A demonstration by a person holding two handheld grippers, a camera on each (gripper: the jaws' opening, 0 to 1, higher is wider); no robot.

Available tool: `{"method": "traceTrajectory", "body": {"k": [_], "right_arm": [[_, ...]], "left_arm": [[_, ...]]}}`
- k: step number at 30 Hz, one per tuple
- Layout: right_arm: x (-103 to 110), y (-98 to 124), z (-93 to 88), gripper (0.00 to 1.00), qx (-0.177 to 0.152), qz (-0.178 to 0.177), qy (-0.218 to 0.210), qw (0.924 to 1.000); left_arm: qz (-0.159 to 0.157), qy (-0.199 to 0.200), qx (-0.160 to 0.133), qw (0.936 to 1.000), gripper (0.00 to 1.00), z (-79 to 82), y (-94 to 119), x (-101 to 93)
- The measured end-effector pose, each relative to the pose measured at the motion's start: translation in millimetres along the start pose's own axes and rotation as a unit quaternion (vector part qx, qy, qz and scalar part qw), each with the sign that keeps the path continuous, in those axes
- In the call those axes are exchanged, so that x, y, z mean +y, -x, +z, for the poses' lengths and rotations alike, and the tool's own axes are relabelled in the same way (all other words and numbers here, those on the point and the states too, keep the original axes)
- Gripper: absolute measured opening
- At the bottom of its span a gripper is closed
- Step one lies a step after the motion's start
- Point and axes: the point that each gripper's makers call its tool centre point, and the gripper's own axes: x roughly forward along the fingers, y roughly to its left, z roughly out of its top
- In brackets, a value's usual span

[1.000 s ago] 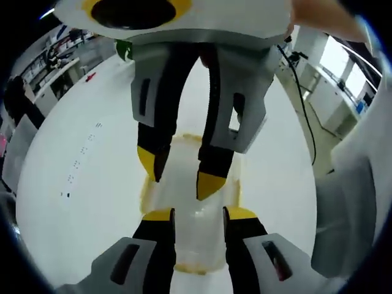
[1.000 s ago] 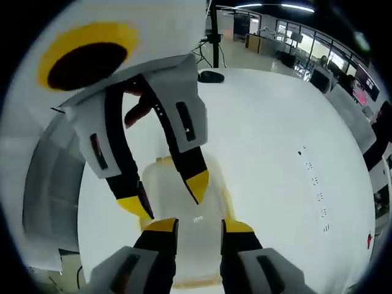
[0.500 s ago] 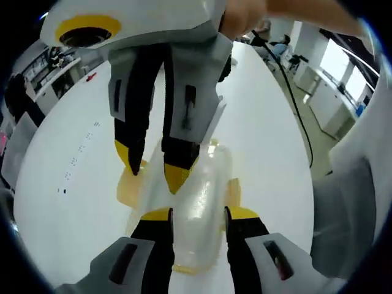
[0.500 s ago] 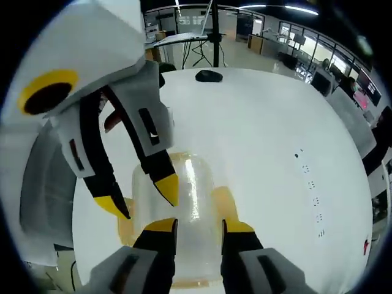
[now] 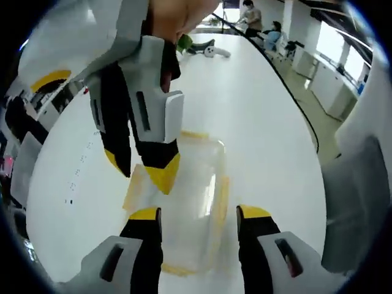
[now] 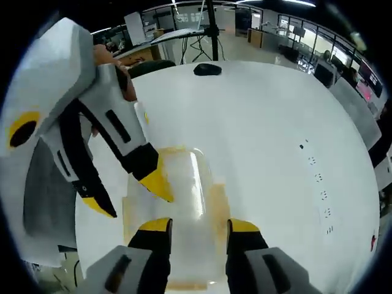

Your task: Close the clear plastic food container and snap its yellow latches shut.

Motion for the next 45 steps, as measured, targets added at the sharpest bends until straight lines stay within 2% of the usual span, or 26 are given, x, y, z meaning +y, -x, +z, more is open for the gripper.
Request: {"method": "traceTrajectory", "body": {"k": [2,4,7,10,17,21,27,28,33,38,39,41,43,44,45], "right_arm": [[1.4,-0.8,0.5,0.33,0.001,0.01,0.0,1.0],[2.4,-1.9,0.8,0.32,0.001,0.016,-0.001,0.9999],[2.3,-2.5,1.0,0.32,0.003,0.023,0.007,0.9997],[2.2,-3.9,2.0,0.33,0.006,0.029,0.013,0.9995],[2.1,-7.4,4.4,0.34,0.023,0.046,0.017,0.9985],[3.6,-7.8,4.9,0.33,0.035,0.053,0.03,0.9976],[3.8,-10.0,5.5,0.33,0.056,0.06,0.042,0.9957],[4.9,-10.6,5.1,0.32,0.061,0.061,0.04,0.9954],[6.1,-10.4,4.4,0.32,0.079,0.066,0.044,0.9937],[5.3,-11.1,4.3,0.3,0.08,0.074,0.036,0.9934],[4.8,-12.1,7.3,0.3,0.079,0.076,0.033,0.9934],[6.1,-10.8,7.7,0.3,0.083,0.081,0.026,0.9929],[5.7,-12.7,7.4,0.29,0.074,0.087,0.005,0.9934],[7.8,-9.3,6.5,0.28,0.085,0.106,0.019,0.9905],[7.7,-13.7,15.3,0.28,0.065,0.1,0.008,0.9928]], "left_arm": [[0.01,-0.021,-0.002,0.9997,0.52,1.1,-2.3,0.0],[0.028,-0.048,0.01,0.9984,0.51,-0.9,-4.1,2.6],[0.036,-0.04,0.01,0.9985,0.5,0.5,-6.0,2.7],[0.056,-0.058,0.018,0.9966,0.44,-1.2,-6.4,8.4],[0.069,-0.071,0.016,0.9949,0.45,-2.4,-8.1,8.3],[0.077,-0.068,0.007,0.9947,0.44,-2.1,-8.8,9.0],[0.085,-0.063,0.021,0.9942,0.43,-1.6,-9.6,9.7],[0.083,-0.052,0.017,0.995,0.43,-3.0,-10.1,10.6],[0.088,-0.054,0.02,0.9945,0.42,-3.2,-11.0,11.0],[0.092,-0.052,0.026,0.994,0.39,-3.2,-12.0,12.1],[0.099,-0.04,0.027,0.9939,0.38,-2.6,-4.9,11.9],[0.102,-0.053,0.029,0.993,0.39,-0.5,0.8,15.4],[0.1,-0.054,0.023,0.9933,0.38,-1.8,-6.1,13.4],[0.099,-0.052,0.023,0.9935,0.38,-3.1,-7.5,10.2],[0.096,-0.05,0.027,0.9937,0.38,-3.8,-8.5,9.7]]}}
